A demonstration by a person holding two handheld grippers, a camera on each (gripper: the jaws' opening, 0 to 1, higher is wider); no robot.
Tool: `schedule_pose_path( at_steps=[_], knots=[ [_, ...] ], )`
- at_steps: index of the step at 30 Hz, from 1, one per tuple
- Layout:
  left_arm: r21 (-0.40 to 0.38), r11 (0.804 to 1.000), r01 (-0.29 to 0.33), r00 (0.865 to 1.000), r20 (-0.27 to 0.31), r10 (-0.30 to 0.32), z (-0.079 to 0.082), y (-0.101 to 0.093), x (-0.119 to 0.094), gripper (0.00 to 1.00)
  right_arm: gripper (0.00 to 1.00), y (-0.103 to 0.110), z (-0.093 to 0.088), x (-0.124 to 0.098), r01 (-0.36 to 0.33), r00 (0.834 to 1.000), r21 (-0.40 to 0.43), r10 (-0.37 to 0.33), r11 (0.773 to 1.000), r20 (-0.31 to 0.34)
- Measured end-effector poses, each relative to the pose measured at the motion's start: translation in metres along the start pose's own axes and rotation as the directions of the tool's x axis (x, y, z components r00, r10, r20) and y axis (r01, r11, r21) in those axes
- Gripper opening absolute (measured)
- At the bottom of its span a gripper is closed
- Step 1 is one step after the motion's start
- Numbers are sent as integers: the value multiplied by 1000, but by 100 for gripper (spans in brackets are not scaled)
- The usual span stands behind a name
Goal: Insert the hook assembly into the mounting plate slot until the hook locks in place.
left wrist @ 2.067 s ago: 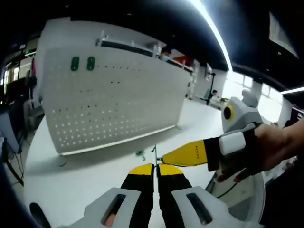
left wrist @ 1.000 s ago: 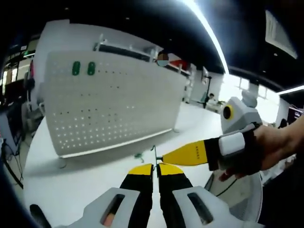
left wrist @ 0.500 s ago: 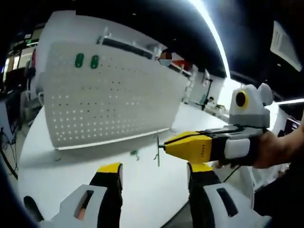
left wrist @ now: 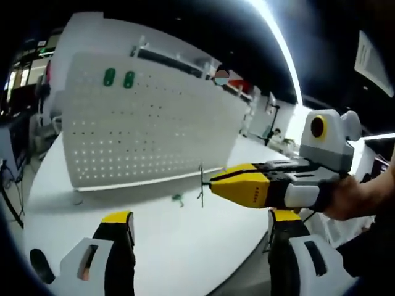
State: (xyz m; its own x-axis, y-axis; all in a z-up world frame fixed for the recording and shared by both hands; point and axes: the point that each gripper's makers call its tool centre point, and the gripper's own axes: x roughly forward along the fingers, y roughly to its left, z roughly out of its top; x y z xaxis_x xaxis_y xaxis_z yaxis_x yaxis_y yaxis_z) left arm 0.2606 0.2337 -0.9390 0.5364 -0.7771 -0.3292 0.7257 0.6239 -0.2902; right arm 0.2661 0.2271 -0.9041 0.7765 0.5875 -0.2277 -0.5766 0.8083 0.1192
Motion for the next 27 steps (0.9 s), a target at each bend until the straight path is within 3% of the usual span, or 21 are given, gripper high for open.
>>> schedule_pose_path(
  at_steps=[4, 10, 16, 27],
  knots=[
    [-4, 1000, -9, 1000, 5, 9, 0, 2, -3, 100, 0, -2, 4, 2, 11, 1000, -22, -11, 1000, 13],
    [-3, 1000, -8, 999, 32, 8, 1, 0, -8, 100, 0, -7, 8, 7, 38, 999, -34, -37, 999, 32],
    [-12, 1000, -16, 999, 48, 17, -2, 0, -12, 100, 0, -18, 23, 11, 112, 991, -76, -106, 991, 86],
    [-3, 998, -67, 995, 78, 68, -18, 0, -14, 100, 0, -47, 58, 26, 276, 943, -79, -254, 958, 214]
  ],
)
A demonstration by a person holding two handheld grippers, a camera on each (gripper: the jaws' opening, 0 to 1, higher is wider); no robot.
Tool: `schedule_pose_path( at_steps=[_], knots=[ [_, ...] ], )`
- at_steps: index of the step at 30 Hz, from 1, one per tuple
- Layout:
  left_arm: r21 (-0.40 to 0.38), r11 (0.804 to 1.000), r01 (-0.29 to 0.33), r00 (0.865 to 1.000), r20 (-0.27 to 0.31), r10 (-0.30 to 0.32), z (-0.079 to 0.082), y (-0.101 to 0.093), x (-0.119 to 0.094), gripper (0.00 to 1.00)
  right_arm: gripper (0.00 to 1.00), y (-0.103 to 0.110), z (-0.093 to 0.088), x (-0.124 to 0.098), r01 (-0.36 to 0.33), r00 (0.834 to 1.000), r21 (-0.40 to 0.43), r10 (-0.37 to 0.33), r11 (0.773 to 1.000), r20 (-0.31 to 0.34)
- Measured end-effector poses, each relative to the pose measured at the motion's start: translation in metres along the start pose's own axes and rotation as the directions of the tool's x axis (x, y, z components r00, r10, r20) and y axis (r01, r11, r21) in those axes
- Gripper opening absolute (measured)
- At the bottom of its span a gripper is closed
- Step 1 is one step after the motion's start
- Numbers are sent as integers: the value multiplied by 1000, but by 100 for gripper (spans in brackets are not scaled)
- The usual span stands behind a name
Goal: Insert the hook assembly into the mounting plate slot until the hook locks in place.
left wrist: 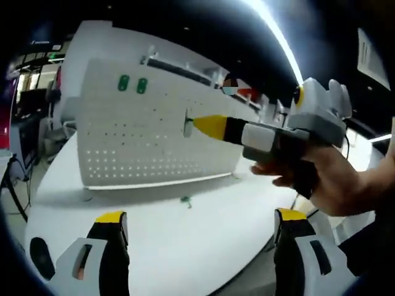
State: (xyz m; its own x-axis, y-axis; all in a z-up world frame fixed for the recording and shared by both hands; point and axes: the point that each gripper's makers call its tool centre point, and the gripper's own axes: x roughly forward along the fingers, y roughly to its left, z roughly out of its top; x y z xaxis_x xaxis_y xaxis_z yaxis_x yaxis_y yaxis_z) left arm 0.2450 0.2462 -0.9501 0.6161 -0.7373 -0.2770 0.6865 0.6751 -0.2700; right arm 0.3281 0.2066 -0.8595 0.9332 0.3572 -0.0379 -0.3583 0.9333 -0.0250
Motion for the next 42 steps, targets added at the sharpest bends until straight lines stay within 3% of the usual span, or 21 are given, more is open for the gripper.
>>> schedule_pose_path(
  at_steps=[5, 8, 13, 20, 27, 31, 32, 34, 37, 39, 42],
  knots=[
    [-14, 1000, -15, 1000, -9, 15, -15, 1, -3, 100, 0, -6, 8, 15, 39, 999, 6, -39, 999, 33],
    [-23, 1000, -21, 1000, 11, 22, -15, 1, -5, 100, 0, -11, 13, 23, 63, 997, 12, -63, 998, 51],
    [-37, 998, -44, 999, -4, 44, -25, 8, -5, 100, 0, -20, 21, 38, 92, 993, 4, -92, 996, 73],
    [-49, 997, -63, 998, 7, 63, -23, 12, -9, 100, 0, -31, 29, 56, 125, 987, 5, -125, 992, 98],
    [-43, 997, -59, 998, 25, 60, -13, 1, -12, 100, 0, -44, 36, 72, 158, 981, 5, -157, 987, 115],
    [-20, 998, -58, 998, 6, 58, -19, -1, -10, 100, 0, -51, 40, 79, 176, 977, 6, -175, 984, 120],
    [-33, 998, -55, 998, -12, 55, -20, -2, -11, 100, 0, -53, 42, 81, 181, 976, 5, -180, 984, 124],
    [-60, 997, -57, 998, 25, 58, -15, -3, -12, 100, 0, -57, 44, 86, 189, 974, -8, -186, 982, 130],
    [-61, 996, -68, 998, 6, 69, -18, -1, -13, 100, 0, -64, 47, 91, 200, 971, -10, -196, 980, 137],
    [-109, 992, -70, 996, 45, 76, -12, 0, -15, 100, 0, -68, 49, 94, 208, 969, -8, -205, 978, 140],
    [-95, 992, -78, 997, 16, 80, -19, 1, -15, 100, 0, -75, 52, 98, 228, 963, -4, -225, 974, 147]
  ],
)
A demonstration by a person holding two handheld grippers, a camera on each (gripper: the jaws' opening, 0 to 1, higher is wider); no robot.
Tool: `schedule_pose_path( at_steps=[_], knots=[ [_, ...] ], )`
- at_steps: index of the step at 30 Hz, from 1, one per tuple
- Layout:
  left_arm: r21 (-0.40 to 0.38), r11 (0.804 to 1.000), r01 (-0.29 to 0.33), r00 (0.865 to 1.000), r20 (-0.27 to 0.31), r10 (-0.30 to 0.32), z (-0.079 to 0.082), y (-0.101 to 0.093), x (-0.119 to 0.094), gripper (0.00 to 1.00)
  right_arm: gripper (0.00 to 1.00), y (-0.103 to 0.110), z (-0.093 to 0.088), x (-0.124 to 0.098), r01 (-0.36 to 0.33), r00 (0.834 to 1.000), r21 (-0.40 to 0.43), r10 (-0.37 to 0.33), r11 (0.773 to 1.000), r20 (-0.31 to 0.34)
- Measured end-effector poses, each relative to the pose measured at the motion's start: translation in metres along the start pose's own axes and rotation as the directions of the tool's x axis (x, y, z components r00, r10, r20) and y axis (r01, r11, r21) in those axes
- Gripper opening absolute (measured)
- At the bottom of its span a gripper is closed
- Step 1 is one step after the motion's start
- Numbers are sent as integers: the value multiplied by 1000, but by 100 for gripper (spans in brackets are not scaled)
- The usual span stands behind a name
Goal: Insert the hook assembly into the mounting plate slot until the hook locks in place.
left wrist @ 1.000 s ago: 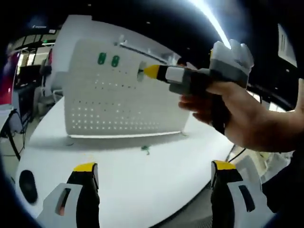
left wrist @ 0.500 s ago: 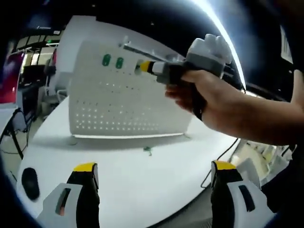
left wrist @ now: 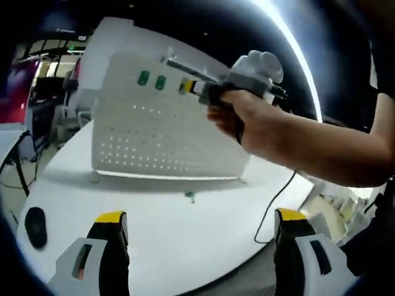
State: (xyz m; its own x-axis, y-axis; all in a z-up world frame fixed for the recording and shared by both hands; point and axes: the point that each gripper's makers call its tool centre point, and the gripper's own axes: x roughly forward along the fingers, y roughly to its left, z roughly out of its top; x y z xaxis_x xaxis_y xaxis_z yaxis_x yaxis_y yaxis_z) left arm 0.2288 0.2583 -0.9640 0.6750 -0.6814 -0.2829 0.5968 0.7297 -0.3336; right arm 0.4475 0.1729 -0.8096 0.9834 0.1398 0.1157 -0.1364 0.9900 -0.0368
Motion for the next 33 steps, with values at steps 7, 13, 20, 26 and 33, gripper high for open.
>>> schedule_pose_path(
  at_steps=[7, 13, 20, 26, 33],
  knots=[
    [45, 999, 9, 1000, -20, -8, -7, -5, 2, 100, 0, -15, 3, 11, 40, 999, -12, -40, 999, 10],
    [1, 1000, 13, 1000, -6, -13, -6, -2, 0, 100, 0, -28, 9, 21, 69, 997, -17, -69, 997, 23],
    [10, 1000, 12, 1000, -21, -12, -8, -2, 1, 100, 0, -31, 7, 37, 84, 996, -10, -84, 996, 22],
    [13, 1000, 12, 999, -30, -12, -10, 0, 2, 100, 0, -28, 9, 48, 86, 996, -14, -86, 996, 29],
    [25, 1000, 9, 999, -42, -8, -12, 0, 2, 100, 0, -30, 9, 56, 106, 994, -2, -106, 994, 29]
  ],
)
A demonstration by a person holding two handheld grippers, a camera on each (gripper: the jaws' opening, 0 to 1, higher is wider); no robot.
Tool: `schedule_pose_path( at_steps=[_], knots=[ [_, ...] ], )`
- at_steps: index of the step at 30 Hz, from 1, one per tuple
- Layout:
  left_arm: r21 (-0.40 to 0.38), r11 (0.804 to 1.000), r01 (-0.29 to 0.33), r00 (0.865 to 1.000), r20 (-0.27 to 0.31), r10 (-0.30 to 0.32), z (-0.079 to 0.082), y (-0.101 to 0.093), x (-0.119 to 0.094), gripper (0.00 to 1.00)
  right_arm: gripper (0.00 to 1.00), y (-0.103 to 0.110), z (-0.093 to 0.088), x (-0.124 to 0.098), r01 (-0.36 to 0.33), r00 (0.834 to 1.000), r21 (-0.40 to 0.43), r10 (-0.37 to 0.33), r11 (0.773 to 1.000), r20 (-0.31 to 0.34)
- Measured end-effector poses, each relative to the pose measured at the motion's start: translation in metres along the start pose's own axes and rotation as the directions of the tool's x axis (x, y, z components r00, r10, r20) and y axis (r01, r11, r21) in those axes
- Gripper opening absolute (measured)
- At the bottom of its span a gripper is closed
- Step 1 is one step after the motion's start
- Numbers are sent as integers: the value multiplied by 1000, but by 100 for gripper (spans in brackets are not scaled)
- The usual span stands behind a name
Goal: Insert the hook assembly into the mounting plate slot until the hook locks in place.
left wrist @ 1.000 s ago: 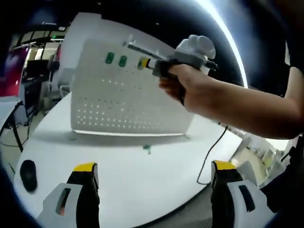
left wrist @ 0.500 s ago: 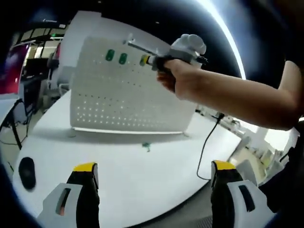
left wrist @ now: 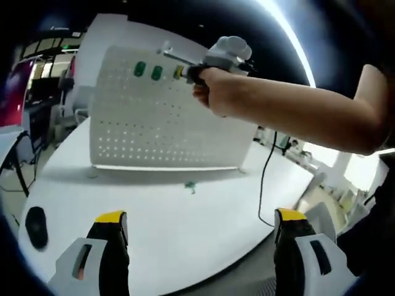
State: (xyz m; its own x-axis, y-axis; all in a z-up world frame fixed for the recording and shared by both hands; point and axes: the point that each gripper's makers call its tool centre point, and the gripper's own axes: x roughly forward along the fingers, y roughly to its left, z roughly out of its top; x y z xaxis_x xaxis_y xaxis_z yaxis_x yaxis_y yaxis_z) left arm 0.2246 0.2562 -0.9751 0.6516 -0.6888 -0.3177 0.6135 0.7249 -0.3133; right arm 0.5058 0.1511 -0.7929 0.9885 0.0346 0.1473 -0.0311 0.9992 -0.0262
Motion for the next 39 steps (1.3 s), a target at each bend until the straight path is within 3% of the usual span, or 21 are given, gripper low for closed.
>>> schedule_pose_path(
  at_steps=[14, 25, 27, 35, 37, 39],
  knots=[
    [16, 999, -30, 999, -12, 30, -1, 7, 0, 100, 0, -1, -6, 14, 44, 999, -13, -44, 999, -5],
    [16, 999, -39, 999, -21, 39, -2, 10, 0, 100, 0, 1, -13, 11, 72, 997, -8, -73, 997, -9],
    [18, 999, -39, 999, -22, 40, -2, 10, -1, 100, 0, 2, -13, 14, 66, 998, -64, -66, 996, 5],
    [19, 999, -34, 999, -23, 34, -2, 10, 0, 100, 0, 5, -15, 13, 105, 994, -52, -106, 993, -32],
    [28, 999, -24, 998, -59, 25, -10, 8, 1, 100, 0, 4, -18, 14, 116, 990, -28, -118, 993, -71],
    [36, 999, -23, 998, -59, 25, -9, 8, 1, 100, 0, 3, -18, 16, 122, 989, -22, -123, 992, -83]
  ],
)
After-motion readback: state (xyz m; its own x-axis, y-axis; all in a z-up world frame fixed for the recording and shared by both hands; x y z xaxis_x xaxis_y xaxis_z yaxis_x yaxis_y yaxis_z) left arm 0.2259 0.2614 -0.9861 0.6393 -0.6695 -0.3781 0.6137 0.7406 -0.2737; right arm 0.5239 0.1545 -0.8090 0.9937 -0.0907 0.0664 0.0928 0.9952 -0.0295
